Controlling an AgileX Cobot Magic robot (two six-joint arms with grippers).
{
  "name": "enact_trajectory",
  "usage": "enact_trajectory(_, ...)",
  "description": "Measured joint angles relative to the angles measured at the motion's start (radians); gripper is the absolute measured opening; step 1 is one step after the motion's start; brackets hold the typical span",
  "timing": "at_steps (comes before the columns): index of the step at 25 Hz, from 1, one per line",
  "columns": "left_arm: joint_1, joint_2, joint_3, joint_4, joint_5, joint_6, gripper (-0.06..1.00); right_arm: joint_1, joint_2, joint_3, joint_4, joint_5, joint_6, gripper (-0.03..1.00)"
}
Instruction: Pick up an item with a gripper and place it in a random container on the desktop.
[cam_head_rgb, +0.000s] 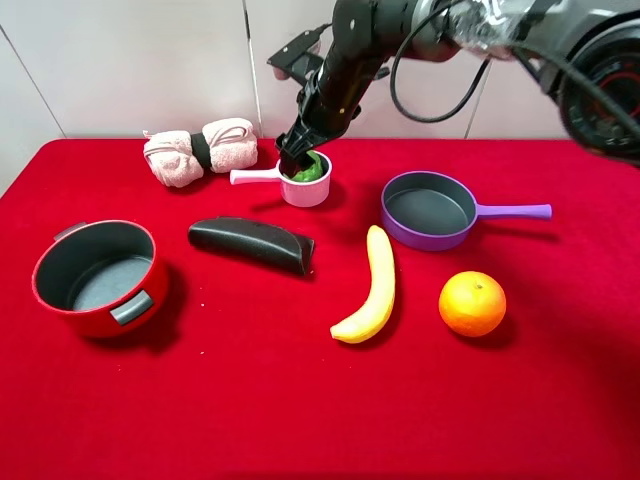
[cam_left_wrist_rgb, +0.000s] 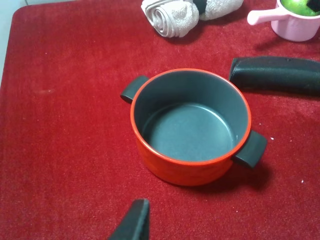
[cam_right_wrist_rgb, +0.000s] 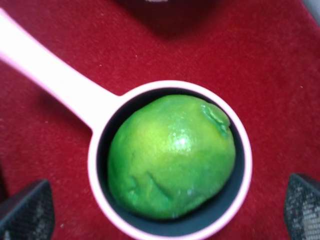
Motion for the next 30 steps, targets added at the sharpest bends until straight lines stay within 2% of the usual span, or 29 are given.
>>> enact_trajectory(4, 0.0, 0.0, 0.0, 0.0, 0.0, 0.0, 0.99, 0.004, -0.051, 0.0, -0.004, 0.056, 0.029, 0.69)
enact_trajectory(14, 0.0, 0.0, 0.0, 0.0, 0.0, 0.0, 0.99, 0.041, -0.162, 0.0, -0.025, 0.351, 0.07, 0.69)
enact_trajectory(19, 0.0, 0.0, 0.0, 0.0, 0.0, 0.0, 0.99, 0.051, -0.253, 0.084, -0.036, 0.37, 0.102, 0.69)
enact_trajectory(30, 0.0, 0.0, 0.0, 0.0, 0.0, 0.0, 0.99, 0.053, -0.58, 0.494, -0.047, 0.373, 0.167, 0.69)
